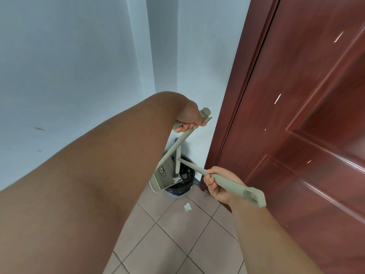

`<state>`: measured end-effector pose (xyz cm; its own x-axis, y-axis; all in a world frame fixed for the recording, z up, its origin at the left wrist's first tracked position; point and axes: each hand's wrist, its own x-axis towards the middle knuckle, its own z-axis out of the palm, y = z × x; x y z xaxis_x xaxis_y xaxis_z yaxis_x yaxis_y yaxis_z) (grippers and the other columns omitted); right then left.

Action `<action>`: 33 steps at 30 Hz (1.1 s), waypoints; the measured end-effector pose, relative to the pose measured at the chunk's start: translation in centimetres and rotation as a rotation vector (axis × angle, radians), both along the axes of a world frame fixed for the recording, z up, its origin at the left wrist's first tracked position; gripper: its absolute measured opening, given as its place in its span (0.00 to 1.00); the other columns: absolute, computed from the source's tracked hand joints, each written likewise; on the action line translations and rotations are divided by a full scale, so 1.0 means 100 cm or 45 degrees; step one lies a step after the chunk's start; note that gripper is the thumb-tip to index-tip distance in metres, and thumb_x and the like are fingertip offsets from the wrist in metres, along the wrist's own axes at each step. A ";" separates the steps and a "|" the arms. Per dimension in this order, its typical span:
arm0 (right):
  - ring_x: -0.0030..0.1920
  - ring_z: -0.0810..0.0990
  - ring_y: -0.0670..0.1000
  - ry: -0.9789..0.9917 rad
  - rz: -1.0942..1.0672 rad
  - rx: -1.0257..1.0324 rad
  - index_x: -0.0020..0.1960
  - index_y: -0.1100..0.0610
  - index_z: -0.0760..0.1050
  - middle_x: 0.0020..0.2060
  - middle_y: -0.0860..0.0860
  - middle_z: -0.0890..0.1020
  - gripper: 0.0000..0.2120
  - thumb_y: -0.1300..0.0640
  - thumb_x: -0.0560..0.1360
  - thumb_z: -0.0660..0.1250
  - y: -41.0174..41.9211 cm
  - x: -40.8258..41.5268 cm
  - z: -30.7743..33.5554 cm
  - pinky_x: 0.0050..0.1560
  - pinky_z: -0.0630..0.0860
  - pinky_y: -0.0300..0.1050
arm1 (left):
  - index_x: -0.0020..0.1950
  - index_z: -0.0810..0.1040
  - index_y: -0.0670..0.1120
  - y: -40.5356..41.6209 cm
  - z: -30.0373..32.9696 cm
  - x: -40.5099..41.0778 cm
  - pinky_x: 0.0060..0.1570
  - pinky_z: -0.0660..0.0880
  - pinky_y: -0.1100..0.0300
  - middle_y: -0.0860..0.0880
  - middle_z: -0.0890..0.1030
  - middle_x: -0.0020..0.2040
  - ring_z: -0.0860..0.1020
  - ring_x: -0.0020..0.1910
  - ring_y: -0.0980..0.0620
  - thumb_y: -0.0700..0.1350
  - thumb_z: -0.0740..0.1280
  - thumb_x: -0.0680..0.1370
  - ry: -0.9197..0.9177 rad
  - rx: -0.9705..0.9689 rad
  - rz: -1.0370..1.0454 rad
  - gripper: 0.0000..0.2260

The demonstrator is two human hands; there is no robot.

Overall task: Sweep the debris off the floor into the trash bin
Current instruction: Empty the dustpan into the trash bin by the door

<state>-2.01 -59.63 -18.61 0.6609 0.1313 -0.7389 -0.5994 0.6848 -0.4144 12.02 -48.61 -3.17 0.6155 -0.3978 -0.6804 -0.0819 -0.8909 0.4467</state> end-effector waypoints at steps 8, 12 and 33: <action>0.17 0.73 0.43 0.056 0.032 0.012 0.39 0.59 0.67 0.22 0.51 0.74 0.08 0.62 0.78 0.59 0.007 -0.007 -0.022 0.15 0.70 0.32 | 0.33 0.66 0.48 0.006 -0.007 0.003 0.25 0.60 0.65 0.53 0.66 0.23 0.63 0.20 0.57 0.49 0.61 0.77 0.007 0.019 0.019 0.14; 0.17 0.73 0.43 0.088 0.058 -0.124 0.38 0.58 0.66 0.22 0.51 0.73 0.09 0.63 0.77 0.58 0.002 -0.003 -0.021 0.16 0.70 0.31 | 0.33 0.65 0.48 0.010 -0.005 0.005 0.26 0.60 0.64 0.53 0.64 0.27 0.62 0.21 0.57 0.49 0.60 0.77 -0.016 0.023 0.029 0.13; 0.17 0.72 0.44 0.085 0.136 -0.265 0.41 0.61 0.68 0.22 0.51 0.73 0.05 0.63 0.77 0.59 0.008 0.002 -0.003 0.16 0.69 0.31 | 0.33 0.66 0.48 0.024 0.000 0.006 0.24 0.61 0.65 0.52 0.64 0.27 0.63 0.18 0.58 0.49 0.62 0.76 -0.047 -0.043 0.031 0.13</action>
